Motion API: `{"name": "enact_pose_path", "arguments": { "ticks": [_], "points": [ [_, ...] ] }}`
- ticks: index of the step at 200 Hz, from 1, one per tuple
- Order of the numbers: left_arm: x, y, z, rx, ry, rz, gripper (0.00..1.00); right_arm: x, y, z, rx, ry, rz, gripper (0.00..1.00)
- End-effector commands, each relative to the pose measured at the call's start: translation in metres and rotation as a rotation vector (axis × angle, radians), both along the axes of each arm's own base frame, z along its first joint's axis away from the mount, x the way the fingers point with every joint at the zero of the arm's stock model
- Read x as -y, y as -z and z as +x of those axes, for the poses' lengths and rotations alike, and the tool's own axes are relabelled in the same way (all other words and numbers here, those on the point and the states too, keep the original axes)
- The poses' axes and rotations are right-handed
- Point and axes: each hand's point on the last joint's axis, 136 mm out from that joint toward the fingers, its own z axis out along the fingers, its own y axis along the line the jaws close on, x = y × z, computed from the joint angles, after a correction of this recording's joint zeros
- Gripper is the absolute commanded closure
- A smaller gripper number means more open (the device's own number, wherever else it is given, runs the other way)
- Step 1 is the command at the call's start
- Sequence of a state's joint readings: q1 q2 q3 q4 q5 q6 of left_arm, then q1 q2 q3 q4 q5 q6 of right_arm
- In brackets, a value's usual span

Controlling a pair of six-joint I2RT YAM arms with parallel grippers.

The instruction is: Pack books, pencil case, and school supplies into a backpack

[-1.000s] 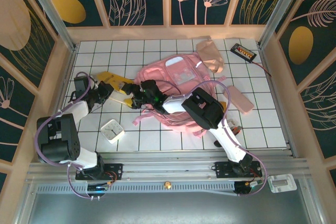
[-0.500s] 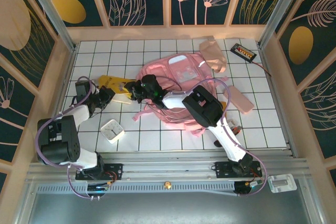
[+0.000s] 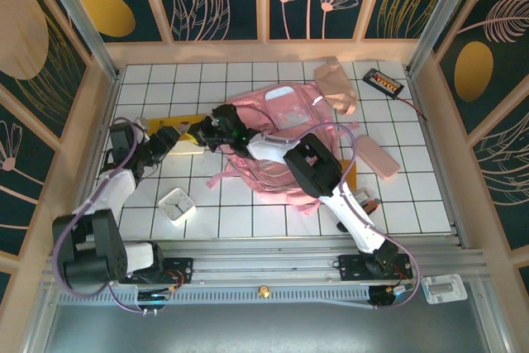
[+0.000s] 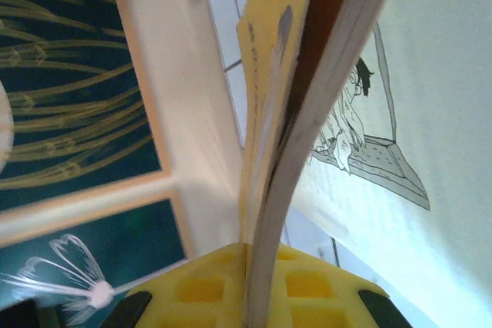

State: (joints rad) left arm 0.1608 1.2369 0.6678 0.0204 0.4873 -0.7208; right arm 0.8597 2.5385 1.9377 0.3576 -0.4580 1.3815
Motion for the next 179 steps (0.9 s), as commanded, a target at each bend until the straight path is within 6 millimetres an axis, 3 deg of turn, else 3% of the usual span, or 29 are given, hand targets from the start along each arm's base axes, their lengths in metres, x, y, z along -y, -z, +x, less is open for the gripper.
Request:
{"name": "enact_pose_path", "arguments": {
  "ticks": [1,22,51,82,105,115,120,141,154,179],
  "points": [
    [-0.027,-0.052,0.0,0.102,-0.068,0.18,0.25,-0.005,-0.037,-0.003,0.243,-0.147,-0.089,1.0],
    [-0.036,-0.085,-0.006,0.172,-0.103,0.264,0.12,0.0,-0.068,-0.005,0.411,-0.194,-0.161,1.0],
    [-0.038,-0.117,-0.015,0.262,-0.121,0.302,0.02,0.005,-0.116,-0.027,0.625,-0.314,-0.147,1.0],
    [-0.033,-0.14,-0.021,0.354,-0.101,0.327,0.01,0.023,-0.145,-0.055,0.866,-0.402,-0.293,1.0],
    [-0.02,-0.149,-0.024,0.425,-0.014,0.351,0.01,0.05,-0.15,-0.077,1.054,-0.447,-0.46,1.0],
    [-0.014,-0.153,-0.025,0.466,0.021,0.362,0.01,0.066,-0.162,-0.086,1.144,-0.441,-0.509,1.0],
    [-0.01,-0.156,-0.027,0.494,0.047,0.368,0.01,0.074,-0.157,-0.092,1.178,-0.455,-0.533,1.0],
    [0.0,-0.168,-0.035,0.595,0.105,0.415,0.01,0.113,-0.169,-0.112,1.372,-0.444,-0.596,1.0],
    [0.015,-0.175,-0.042,0.668,0.191,0.414,0.01,0.138,-0.179,-0.128,1.493,-0.442,-0.604,1.0],
    [0.047,-0.18,-0.058,0.825,0.38,0.369,0.05,0.175,-0.199,-0.135,1.563,-0.42,-0.666,1.0]
  ]
}}
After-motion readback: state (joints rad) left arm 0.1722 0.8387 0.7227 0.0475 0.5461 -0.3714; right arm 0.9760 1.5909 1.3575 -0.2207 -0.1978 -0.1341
